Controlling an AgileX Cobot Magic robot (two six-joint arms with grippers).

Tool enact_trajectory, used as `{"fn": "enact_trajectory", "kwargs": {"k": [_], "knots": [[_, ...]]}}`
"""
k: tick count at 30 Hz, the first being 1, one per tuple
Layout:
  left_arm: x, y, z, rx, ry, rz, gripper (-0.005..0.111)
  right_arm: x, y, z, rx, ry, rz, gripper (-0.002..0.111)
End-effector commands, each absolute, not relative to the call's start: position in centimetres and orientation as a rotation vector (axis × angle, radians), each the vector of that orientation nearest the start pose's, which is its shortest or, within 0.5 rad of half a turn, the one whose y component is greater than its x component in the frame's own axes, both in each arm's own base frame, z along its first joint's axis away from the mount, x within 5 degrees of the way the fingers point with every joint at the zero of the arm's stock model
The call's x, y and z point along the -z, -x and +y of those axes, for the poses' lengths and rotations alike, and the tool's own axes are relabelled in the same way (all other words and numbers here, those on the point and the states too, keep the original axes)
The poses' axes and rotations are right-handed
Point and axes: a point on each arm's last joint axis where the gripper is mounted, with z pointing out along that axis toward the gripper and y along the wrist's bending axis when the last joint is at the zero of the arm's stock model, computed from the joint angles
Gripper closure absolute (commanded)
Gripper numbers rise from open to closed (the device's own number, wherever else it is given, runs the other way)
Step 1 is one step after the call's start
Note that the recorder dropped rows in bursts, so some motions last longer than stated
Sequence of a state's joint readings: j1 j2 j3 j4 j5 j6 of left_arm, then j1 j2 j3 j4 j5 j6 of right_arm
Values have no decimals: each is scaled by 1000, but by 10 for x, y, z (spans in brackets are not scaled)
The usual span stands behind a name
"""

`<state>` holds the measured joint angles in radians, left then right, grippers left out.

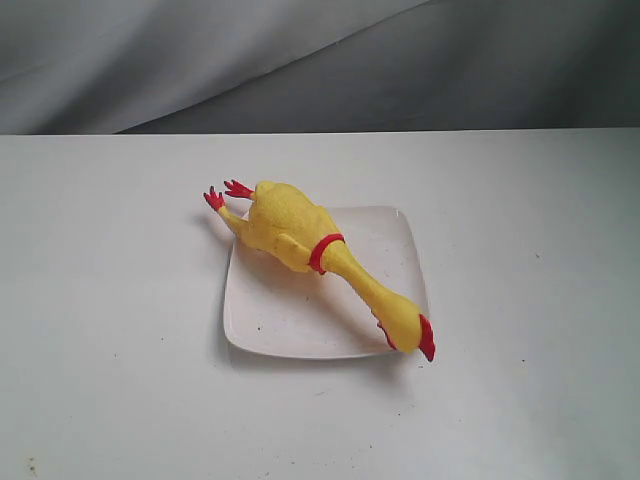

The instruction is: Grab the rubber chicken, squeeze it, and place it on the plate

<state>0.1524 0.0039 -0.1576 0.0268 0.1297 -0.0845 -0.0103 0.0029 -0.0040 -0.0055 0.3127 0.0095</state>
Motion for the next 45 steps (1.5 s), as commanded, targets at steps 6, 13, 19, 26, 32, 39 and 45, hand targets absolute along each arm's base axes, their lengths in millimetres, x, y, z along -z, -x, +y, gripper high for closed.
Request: {"fn": "enact_trajectory", "kwargs": {"k": [6,13,19,26,32,39,45], "knots": [[-212,-55,8,-74,161,1546,106,-185,-54,-1,18,-9,1792,108],[-192,-55,8,-60,185,1705,106,-185,-54,-1,18,-9,1792,108],[-190,-55,8,-60,186,1728,106,-185,-54,-1,17,-10,1792,108],[-190,-55,8,-60,186,1732,106,-185,-54,-1,17,-10,1792,108],[-190,-55,8,-60,186,1732,106,-185,-54,-1,18,-9,1792,108],[-190,-55,8,-60,186,1732,106,-185,-54,-1,18,-9,1792,108],[-190,-55,8,-60,186,1732,106,-185,-54,-1,18,-9,1792,108]]}}
